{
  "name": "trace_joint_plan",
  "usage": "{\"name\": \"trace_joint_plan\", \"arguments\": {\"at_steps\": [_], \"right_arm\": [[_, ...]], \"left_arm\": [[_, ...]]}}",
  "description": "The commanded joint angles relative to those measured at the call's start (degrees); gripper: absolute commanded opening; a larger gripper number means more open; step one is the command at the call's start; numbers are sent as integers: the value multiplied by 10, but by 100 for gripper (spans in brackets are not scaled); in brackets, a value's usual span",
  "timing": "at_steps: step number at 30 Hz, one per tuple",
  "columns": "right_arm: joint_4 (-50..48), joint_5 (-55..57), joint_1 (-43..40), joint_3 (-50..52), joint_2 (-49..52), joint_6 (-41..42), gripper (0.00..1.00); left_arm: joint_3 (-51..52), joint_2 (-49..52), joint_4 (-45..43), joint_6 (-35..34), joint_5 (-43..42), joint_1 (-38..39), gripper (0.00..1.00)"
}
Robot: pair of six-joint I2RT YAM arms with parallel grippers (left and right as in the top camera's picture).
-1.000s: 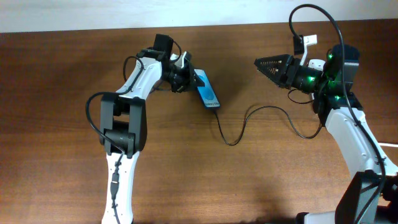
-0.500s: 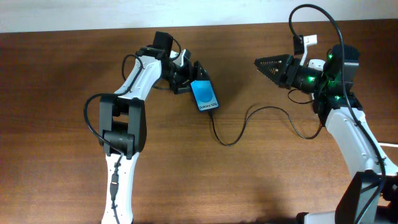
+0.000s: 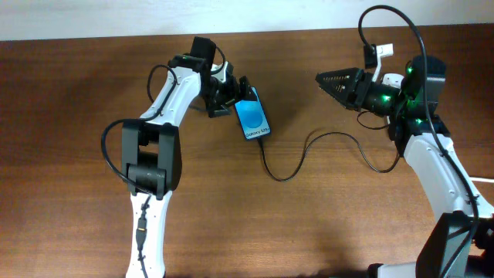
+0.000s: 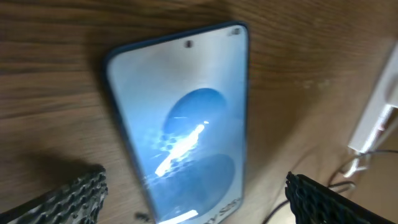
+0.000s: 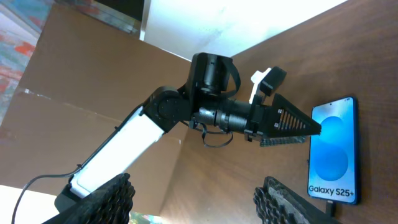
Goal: Plug charger to phone and switch on socket
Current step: 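Lower the phone with the left gripper and lay it flat on the table, then open the left gripper and lift it away from the phone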
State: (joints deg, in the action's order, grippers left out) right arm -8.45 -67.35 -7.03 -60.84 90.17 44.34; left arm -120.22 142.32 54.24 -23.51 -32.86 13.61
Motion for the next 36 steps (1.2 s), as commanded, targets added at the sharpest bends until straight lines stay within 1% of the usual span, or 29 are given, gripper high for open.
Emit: {"name": "trace_joint_plan", "arguments": {"at_steps": [1,9,14,24,29,34,36], "right_arm": [[2,3,4,-1,-7,-11,68],[13,3,3,-1,-7,-11,69],[46,3,3,-1,-7,-37,70],[50,5,-2,-1,-7,-36,72],[51,-1,-19,-1,-7,-34,72],[51,-3,-21,-1,-7,-34,72],[51,-4,-21,-1,-7,-34,72]], "left_arm": [[12,21,17,5,113,-5,99],[12,-8,29,7,183,-5,99],[12,-32,35,9,233,-5,99],[12,-38,35,9,243,-5,99],[12,-38,39,9,278,-5,99],[11,-43,40,9,286,-5,99],[10,-50,40,9,303,-5,99]]}}
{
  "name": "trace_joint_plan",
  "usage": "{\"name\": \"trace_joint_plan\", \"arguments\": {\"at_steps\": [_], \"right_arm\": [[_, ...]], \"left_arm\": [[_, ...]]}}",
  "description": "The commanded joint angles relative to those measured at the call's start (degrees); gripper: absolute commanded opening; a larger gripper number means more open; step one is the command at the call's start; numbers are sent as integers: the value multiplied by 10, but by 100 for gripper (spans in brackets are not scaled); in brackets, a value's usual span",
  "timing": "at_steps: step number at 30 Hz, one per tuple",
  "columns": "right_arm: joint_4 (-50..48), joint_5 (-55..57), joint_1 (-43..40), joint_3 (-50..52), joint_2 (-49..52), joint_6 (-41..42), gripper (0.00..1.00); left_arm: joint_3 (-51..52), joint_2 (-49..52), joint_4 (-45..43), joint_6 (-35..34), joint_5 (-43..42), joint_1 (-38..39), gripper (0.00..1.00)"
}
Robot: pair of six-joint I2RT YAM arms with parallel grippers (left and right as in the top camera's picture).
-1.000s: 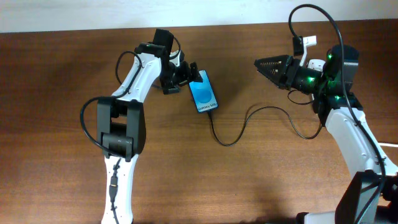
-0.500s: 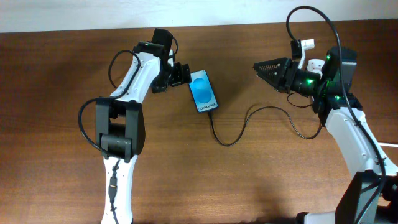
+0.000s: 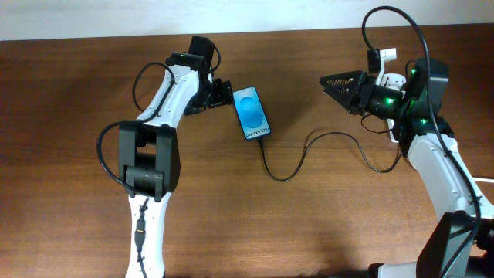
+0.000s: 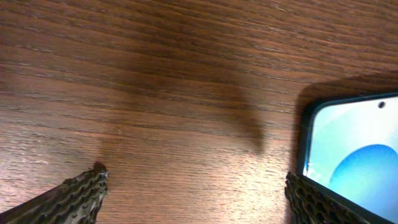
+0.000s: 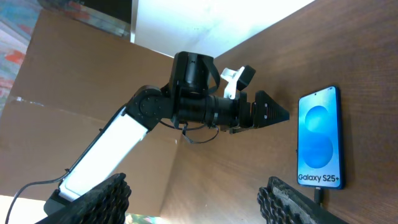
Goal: Plug charger to phone and switch on socket
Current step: 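Open the left gripper and lift it away from the phone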
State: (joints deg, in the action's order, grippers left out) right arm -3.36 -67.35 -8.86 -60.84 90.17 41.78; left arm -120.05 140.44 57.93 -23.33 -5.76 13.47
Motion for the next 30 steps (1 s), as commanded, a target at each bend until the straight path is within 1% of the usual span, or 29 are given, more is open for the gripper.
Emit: {"name": "trace_joint_plan", "arguments": {"at_steps": [1,4,13,18,30], "right_arm": [[0,-4,-3,-1,-7,-9,72],[0,-4,-3,-1,-7,-9,72],[0,-4,-3,-1,-7,-9,73],[0,-4,-3,-1,-7,-9,73],[0,-6,-3,-1,-7,-9,73]], "left_arm": [[9,-37,5,7,45,-4,99],[9,-53,6,8,63,-4,99],[9,-62,7,8,63,-4,99],[9,-67,9,10,88,-4,98],[7,-90,7,12,88,-4,99]]}}
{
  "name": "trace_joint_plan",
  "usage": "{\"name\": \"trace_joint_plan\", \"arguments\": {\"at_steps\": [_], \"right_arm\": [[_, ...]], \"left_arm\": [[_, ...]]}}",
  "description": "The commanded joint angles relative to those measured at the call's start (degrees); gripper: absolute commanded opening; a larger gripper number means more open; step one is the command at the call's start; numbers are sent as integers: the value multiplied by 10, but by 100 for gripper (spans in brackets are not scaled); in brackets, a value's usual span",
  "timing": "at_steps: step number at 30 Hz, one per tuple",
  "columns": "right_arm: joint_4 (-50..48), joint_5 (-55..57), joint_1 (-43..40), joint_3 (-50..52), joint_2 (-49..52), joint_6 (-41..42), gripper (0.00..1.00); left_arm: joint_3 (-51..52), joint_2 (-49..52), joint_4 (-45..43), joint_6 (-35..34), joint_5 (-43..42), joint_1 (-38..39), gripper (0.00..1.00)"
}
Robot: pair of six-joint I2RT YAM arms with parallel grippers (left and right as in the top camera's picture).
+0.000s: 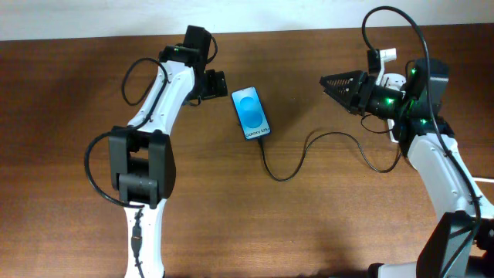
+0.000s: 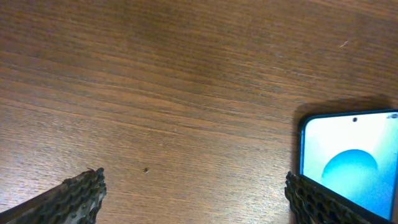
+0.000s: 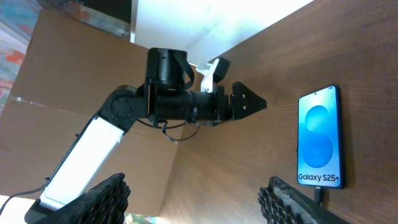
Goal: Plug charger to phone and switch on socket
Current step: 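Open the left gripper and lift it away from the phone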
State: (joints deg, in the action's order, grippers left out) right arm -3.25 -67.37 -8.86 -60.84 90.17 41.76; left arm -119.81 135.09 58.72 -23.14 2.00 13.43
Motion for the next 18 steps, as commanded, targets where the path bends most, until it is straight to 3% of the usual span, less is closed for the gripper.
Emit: {"name": "trace_joint_plan", "arguments": {"at_steps": [1,15,18], "right_arm": [[-1,-6,-3,-1,-7,-9,73],[-1,-8,-3,-1,-7,-9,73],[-1,-8,-3,-1,-7,-9,73]], "left_arm": [[5,-39,-1,10,11,-3,99],[4,-49,-2,10,10,-3,99],[0,-55,-1,38,10,-3,99]]}}
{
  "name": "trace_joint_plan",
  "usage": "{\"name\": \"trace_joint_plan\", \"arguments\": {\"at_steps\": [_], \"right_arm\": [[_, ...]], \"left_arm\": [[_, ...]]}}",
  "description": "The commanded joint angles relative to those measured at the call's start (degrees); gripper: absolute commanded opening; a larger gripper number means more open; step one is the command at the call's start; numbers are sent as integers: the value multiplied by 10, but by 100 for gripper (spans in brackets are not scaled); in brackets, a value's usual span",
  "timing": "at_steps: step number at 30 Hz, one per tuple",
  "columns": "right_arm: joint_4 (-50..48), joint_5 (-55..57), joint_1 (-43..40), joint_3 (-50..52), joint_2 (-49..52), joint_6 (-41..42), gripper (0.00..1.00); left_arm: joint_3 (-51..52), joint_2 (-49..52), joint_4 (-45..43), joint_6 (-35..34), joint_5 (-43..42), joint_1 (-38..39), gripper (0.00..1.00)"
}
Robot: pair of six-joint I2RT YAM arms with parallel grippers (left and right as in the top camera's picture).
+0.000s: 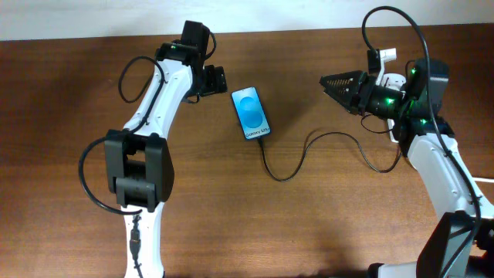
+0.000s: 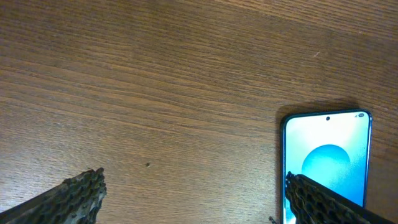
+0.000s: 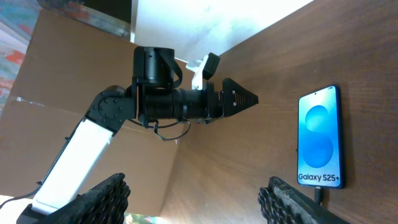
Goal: Plug charger to phone and switch on socket
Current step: 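Open the left gripper and lift it away from the phone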
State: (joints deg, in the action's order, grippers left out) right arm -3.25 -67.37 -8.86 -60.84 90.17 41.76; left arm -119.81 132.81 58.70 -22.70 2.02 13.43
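A phone (image 1: 252, 113) with a lit blue screen lies face up on the wooden table (image 1: 332, 216); it also shows in the left wrist view (image 2: 326, 155) and the right wrist view (image 3: 318, 146). A black charger cable (image 1: 309, 150) is plugged into its lower end and runs right toward the right arm. My left gripper (image 1: 218, 79) stands open just left of the phone's top, empty. My right gripper (image 1: 333, 80) is open at the far right, raised and pointing at the phone, holding nothing. The socket is out of view.
The cable loops across the middle of the table between phone and right arm. A white wall runs along the table's far edge (image 1: 278, 29). The left arm's white links (image 1: 154, 93) stretch down the left side.
My left gripper drew slightly further back from the phone, so more of the screen shows in its wrist view. The right arm, phone and cable stay as they were.
First my left gripper was right at the phone's top edge, its camera close over the screen. Then it stood left of the phone, and at each later moment a bit further away. The phone kept its place with the cable plugged in.
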Motion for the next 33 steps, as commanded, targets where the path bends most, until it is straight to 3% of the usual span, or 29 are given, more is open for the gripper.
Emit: {"name": "trace_joint_plan", "arguments": {"at_steps": [1,14,17,24,30,33], "right_arm": [[-1,-8,-3,-1,-7,-9,73],[-1,-12,-3,-1,-7,-9,76],[-2,-12,-3,-1,-7,-9,88],[-2,-9,-3,-1,-7,-13,99],[-5,7,-2,-2,-11,-39,98],[-5,15,-2,-2,-18,-39,98]], "left_arm": [[-3,-34,0,40,9,-3,99],[-7,-96,-1,62,8,-5,99],[-7,-113,0,66,8,-6,99],[-7,-154,3,66,8,-9,99],[-7,-217,23,66,3,-19,99],[-7,-263,27,66,-48,-43,99]]}}
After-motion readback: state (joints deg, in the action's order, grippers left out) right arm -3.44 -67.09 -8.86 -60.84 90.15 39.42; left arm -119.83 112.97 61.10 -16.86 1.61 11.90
